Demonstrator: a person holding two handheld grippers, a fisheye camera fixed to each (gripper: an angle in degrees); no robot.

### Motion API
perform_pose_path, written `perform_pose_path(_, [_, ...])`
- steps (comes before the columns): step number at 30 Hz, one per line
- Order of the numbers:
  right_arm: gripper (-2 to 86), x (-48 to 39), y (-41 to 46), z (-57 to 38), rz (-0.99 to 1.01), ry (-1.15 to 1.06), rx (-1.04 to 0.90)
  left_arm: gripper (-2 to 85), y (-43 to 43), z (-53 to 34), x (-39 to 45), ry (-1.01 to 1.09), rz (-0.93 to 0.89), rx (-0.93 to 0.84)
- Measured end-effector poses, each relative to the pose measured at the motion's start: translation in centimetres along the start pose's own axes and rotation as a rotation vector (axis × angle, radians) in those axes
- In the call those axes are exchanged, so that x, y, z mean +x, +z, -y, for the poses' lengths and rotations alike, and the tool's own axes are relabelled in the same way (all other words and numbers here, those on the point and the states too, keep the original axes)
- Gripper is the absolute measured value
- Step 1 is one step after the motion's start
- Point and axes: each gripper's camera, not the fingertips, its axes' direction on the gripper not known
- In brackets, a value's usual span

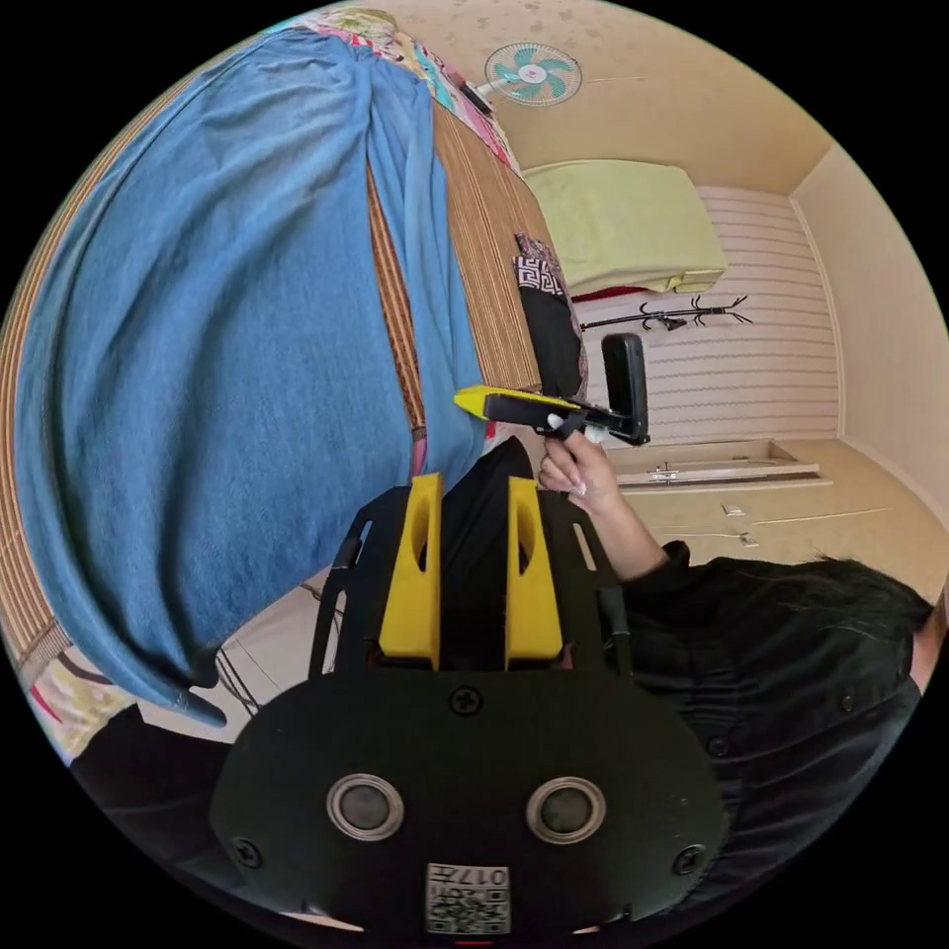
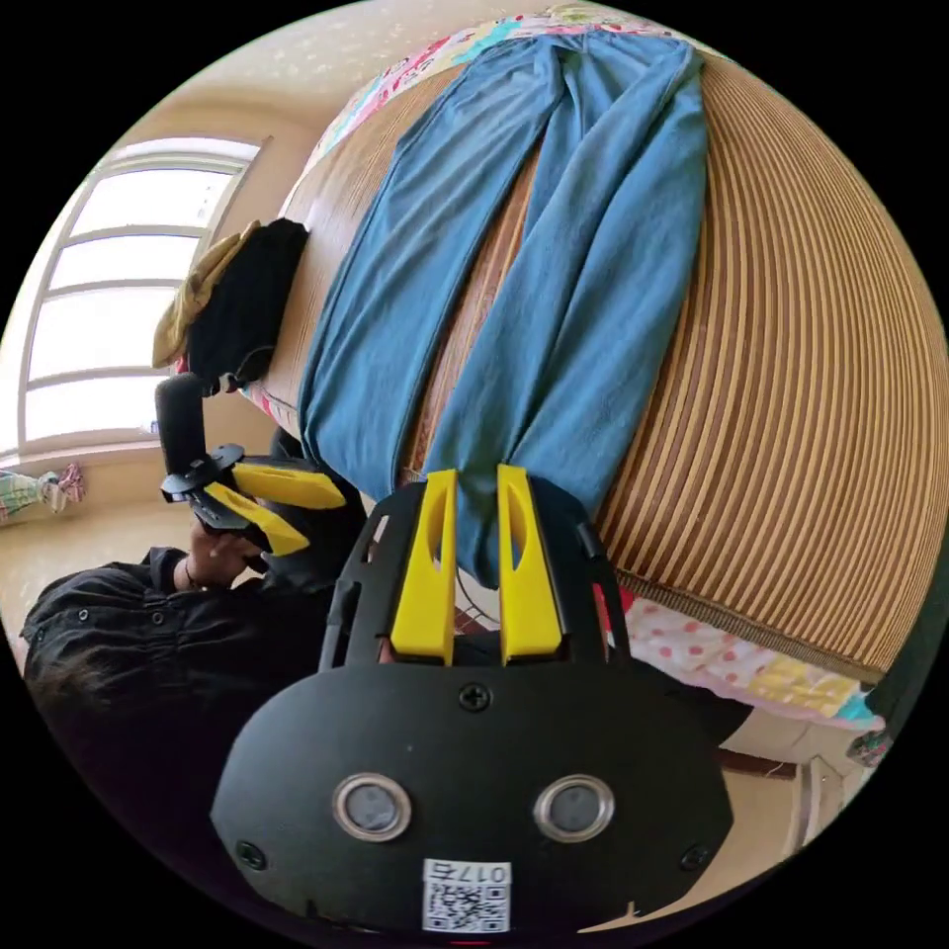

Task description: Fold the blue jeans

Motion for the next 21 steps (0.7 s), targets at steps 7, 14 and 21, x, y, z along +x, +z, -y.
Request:
perform_pose_path(7, [6.5,0.4,3.7,-10.0,0.217,0.088,0.024,10.1,-1.7,-2.6,-1.5,-0.034,-0.011,0.038])
perform_pose_path(14, [8.1,-1.6,3.6,-10.6,-0.072,0.068,0.158,9.9,-2.4,-3.9,1.8,0.04,0.001,0.084])
perform_pose_path(21, [2.3,-0.3,6.2,-12.0,0.144,0.09,0.016,10.2,-2.5,-6.6,4.1,0.065,-0.023,0.08])
